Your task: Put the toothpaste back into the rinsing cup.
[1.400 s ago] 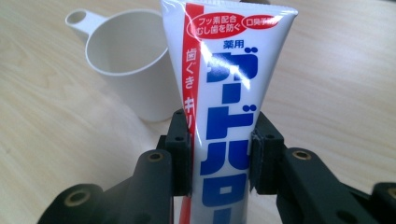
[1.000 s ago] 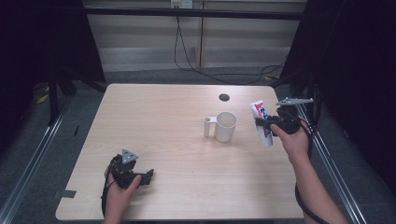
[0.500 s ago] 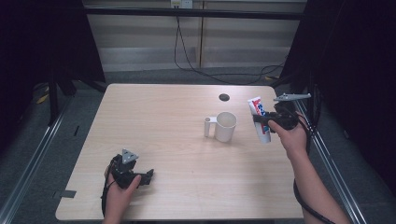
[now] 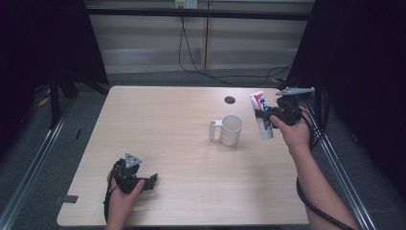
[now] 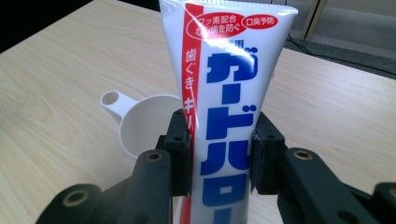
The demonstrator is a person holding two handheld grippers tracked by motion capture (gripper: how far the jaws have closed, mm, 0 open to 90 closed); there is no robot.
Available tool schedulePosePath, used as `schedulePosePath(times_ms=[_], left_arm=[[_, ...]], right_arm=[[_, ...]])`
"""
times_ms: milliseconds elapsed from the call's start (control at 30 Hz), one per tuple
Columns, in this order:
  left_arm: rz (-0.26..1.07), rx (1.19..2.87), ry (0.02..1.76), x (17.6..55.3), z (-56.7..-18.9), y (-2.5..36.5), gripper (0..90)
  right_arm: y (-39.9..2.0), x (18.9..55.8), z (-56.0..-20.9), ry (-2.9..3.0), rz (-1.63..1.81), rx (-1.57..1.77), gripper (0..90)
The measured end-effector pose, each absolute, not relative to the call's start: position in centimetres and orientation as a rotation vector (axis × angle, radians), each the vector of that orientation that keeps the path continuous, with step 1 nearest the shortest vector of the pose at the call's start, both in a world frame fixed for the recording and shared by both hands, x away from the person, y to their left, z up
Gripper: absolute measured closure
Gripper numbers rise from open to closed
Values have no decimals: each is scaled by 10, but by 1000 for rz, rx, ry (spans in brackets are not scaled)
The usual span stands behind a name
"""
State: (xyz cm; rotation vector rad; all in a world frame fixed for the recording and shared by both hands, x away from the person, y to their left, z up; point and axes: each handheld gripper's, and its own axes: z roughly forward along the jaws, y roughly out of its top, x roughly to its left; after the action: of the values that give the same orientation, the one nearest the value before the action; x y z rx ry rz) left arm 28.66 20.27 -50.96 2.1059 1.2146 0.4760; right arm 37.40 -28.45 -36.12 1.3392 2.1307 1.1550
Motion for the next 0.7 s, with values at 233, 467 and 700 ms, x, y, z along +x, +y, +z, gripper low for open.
schedulePosePath(times_ms=[233, 467, 700], left_arm=[[478, 2104, 1215, 287, -510, 203, 0], [478, 2104, 1215, 287, -510, 203, 0], [476, 2104, 1216, 287, -510, 203, 0]], right_arm=[[-274, 382, -357, 2108, 1201, 1324, 656], [-265, 389, -361, 2070, 1258, 1340, 656], [-254, 395, -359, 2060, 1273, 1325, 654]])
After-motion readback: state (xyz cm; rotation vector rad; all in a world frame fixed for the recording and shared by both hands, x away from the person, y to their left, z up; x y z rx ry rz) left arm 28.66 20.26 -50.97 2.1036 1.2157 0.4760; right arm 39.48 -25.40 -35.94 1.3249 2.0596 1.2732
